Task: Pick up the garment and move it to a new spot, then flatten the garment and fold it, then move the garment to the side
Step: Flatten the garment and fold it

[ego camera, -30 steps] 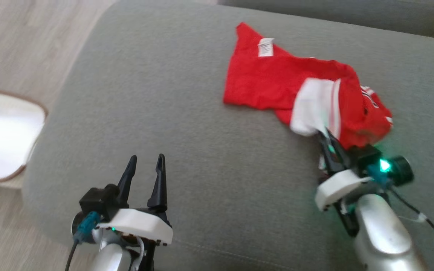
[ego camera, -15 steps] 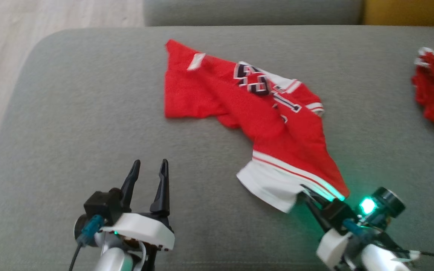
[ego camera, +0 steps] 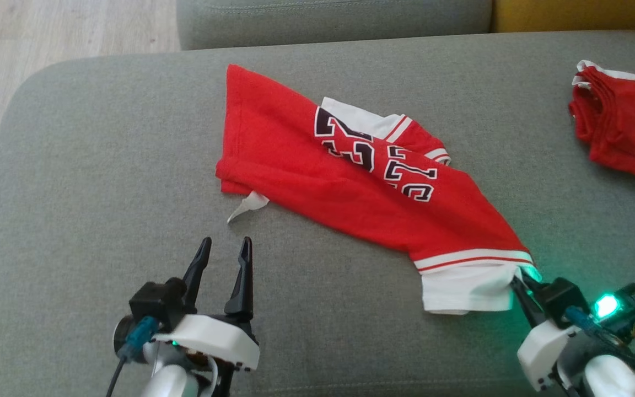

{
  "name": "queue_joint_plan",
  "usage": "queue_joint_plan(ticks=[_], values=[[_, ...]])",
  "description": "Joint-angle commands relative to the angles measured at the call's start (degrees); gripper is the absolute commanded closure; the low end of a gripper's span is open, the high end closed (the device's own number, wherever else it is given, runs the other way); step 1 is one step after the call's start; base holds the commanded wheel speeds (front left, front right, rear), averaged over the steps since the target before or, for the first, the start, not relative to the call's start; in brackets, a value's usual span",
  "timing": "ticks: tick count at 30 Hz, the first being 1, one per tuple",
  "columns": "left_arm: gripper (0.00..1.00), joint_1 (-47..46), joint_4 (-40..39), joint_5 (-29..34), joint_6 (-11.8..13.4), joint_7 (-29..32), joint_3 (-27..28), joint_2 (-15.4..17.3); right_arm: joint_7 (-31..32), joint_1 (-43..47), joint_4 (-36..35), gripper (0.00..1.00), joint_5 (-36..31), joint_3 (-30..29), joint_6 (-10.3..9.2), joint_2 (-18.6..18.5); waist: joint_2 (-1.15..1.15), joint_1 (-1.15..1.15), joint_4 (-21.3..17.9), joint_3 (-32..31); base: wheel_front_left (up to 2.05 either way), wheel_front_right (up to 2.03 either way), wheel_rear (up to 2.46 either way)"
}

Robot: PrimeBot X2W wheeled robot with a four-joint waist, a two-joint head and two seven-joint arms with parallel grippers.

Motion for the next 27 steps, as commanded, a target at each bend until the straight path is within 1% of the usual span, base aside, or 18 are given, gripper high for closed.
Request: queue_joint_plan(ticks=[1, 2, 3, 4, 5, 6, 7, 12, 16, 21, 27], values=[[0.00, -1.2, -1.4, 0.3, 0.2, -0.7, 1.9, -0.1, -0.6, -0.4, -1.3, 1.00, -0.2, 0.3, 0.37, -0.9, 0.00, 0.00, 0.0, 0.0, 0.00, 0.00, 0.00], [0.00, -1.2, -1.4, 0.3, 0.2, -0.7, 2.0, -0.1, -0.8, -0.5, -1.0, 1.00, -0.4, -0.5, 0.37, -0.6, 0.00, 0.00, 0.0, 0.0, 0.00, 0.00, 0.00], [0.00, -1.2, -1.4, 0.3, 0.3, -0.7, 2.1, -0.1, -1.4, -0.6, -0.4, 0.74, -0.6, -1.8, 0.37, -0.2, 0.00, 0.00, -0.1, 0.0, 0.00, 0.00, 0.00], [0.00, -1.2, -1.4, 0.3, 0.3, -0.7, 2.1, -0.1, -1.4, -0.6, -0.4, 0.74, -0.6, -1.8, 0.37, -0.2, 0.00, 0.00, -0.1, 0.0, 0.00, 0.00, 0.00], [0.00, -1.2, -1.4, 0.3, 0.3, -0.7, 2.1, -0.1, -1.8, -0.7, -0.2, 0.51, -0.7, -2.4, 0.37, 0.0, 0.00, 0.00, -0.1, 0.0, 0.00, 0.00, 0.00], [0.00, -1.2, -1.4, 0.3, 0.3, -0.7, 2.2, -0.1, -2.1, -0.7, -0.1, 0.16, -0.7, -3.0, 0.37, 0.2, 0.00, 0.00, -0.2, -0.1, 0.00, 0.00, 0.00], [0.00, -1.2, -1.5, 0.3, 0.4, -0.7, 2.4, -0.1, -3.0, -0.7, -0.1, 0.00, -0.8, -4.1, 0.37, 0.7, 0.00, 0.00, -0.3, -0.1, 0.00, 0.00, 0.00], [0.00, -1.7, -0.9, 0.1, 0.2, -0.7, 3.1, -0.1, -5.1, -0.8, -1.6, 0.00, -0.2, -7.3, 0.37, 2.2, 0.00, 0.00, -0.9, -0.1, 0.00, 0.00, 0.00], [0.00, -3.3, 0.5, 0.0, -0.1, -0.7, 3.4, -0.1, -6.8, -1.4, -4.5, 0.00, 0.5, -10.0, 0.37, 3.8, 0.00, 0.00, -1.5, -0.1, 0.00, 0.00, 0.00], [0.00, -7.4, 6.2, 0.7, -1.5, -0.3, 2.2, 0.0, -9.4, -3.0, -9.2, 0.00, 0.6, -11.8, 0.37, 6.3, 0.00, 0.00, -2.5, 1.1, 0.00, 0.00, 0.00], [0.00, -14.2, 14.5, 1.5, -2.2, 0.0, 1.2, 0.0, -10.5, -5.5, -12.6, 0.00, 0.4, -10.7, 0.37, 9.6, 0.00, 0.00, -4.4, 4.1, 0.00, 0.00, 0.00]])
